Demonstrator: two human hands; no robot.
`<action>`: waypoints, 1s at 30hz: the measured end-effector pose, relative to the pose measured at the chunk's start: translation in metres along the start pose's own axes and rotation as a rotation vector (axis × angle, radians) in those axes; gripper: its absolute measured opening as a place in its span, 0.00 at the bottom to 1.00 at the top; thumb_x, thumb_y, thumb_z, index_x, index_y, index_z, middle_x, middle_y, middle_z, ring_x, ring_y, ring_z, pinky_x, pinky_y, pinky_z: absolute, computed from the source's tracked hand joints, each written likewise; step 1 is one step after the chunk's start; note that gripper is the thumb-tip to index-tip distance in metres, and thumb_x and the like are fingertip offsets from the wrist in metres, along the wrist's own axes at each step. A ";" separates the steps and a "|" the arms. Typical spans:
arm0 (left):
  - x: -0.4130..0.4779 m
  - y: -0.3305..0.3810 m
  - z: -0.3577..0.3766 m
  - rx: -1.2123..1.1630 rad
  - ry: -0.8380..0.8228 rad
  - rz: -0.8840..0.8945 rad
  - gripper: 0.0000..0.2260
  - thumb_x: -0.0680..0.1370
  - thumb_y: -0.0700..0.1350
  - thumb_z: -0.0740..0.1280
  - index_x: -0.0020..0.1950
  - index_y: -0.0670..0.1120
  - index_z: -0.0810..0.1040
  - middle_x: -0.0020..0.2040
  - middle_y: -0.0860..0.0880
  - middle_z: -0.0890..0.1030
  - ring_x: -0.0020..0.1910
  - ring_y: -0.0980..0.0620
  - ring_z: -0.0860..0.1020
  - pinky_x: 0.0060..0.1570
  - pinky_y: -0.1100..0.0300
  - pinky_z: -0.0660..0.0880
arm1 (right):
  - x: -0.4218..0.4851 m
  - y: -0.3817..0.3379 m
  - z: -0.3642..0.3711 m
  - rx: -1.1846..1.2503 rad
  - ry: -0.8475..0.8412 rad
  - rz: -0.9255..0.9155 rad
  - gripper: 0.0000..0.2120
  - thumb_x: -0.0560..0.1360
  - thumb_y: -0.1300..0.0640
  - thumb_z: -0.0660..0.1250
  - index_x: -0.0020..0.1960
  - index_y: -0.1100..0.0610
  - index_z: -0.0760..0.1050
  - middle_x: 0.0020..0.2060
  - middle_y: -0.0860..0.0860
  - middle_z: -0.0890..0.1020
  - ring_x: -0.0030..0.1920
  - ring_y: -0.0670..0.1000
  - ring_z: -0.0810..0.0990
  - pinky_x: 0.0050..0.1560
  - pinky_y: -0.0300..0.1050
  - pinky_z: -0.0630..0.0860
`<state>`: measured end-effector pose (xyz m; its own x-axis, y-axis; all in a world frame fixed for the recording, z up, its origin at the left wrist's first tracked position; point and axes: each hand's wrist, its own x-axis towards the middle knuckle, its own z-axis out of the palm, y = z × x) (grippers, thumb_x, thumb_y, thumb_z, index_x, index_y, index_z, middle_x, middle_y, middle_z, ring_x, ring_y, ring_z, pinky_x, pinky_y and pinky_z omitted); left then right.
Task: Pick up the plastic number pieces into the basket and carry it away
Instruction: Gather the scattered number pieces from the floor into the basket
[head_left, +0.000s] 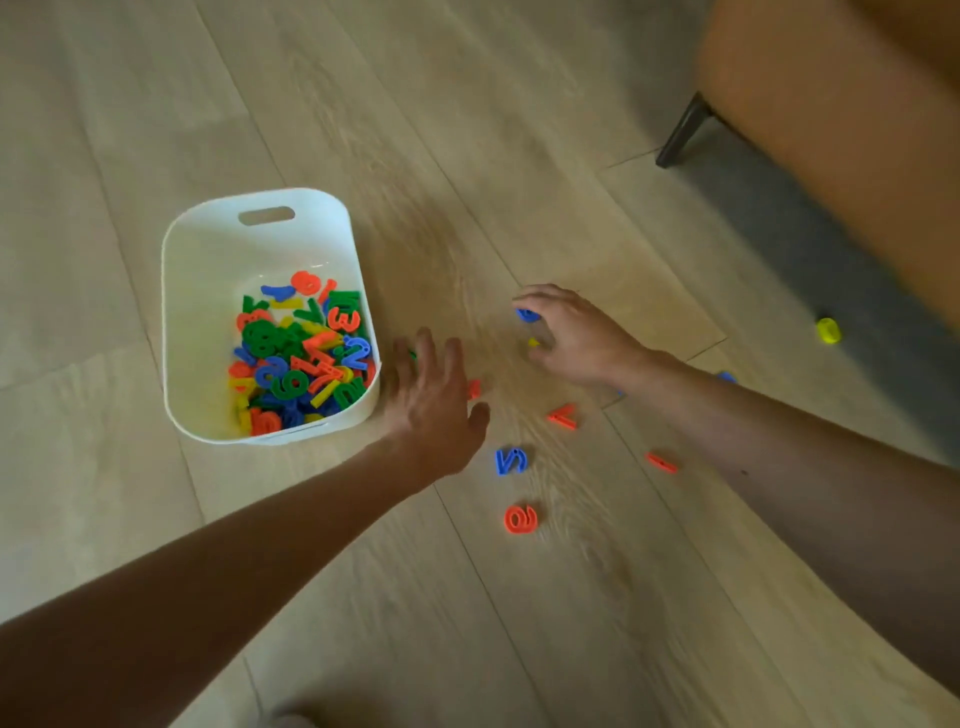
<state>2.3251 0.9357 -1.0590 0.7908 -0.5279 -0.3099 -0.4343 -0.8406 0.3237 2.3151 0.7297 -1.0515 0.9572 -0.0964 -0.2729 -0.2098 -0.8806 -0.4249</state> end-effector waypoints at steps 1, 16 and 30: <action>-0.001 0.000 -0.001 0.030 0.012 0.004 0.32 0.78 0.56 0.63 0.75 0.44 0.56 0.76 0.38 0.56 0.76 0.34 0.54 0.72 0.42 0.59 | -0.001 0.001 0.003 -0.020 -0.002 -0.003 0.29 0.72 0.59 0.69 0.72 0.55 0.69 0.72 0.52 0.69 0.73 0.53 0.68 0.73 0.48 0.65; 0.008 -0.008 0.006 0.070 0.083 0.298 0.10 0.78 0.48 0.67 0.58 0.49 0.76 0.57 0.46 0.71 0.57 0.44 0.70 0.56 0.47 0.74 | -0.015 0.007 0.019 -0.072 0.171 -0.016 0.15 0.71 0.58 0.71 0.57 0.50 0.76 0.53 0.50 0.75 0.51 0.57 0.79 0.48 0.53 0.78; 0.004 -0.017 0.012 0.154 0.162 0.314 0.14 0.74 0.46 0.71 0.58 0.46 0.75 0.56 0.42 0.71 0.54 0.38 0.72 0.47 0.44 0.77 | -0.043 0.003 0.028 0.197 0.349 0.035 0.11 0.67 0.57 0.71 0.49 0.49 0.79 0.45 0.51 0.78 0.43 0.53 0.80 0.49 0.50 0.78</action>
<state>2.3302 0.9464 -1.0762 0.6615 -0.7469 -0.0675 -0.7163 -0.6560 0.2380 2.2672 0.7442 -1.0654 0.9519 -0.3063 0.0054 -0.2450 -0.7716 -0.5871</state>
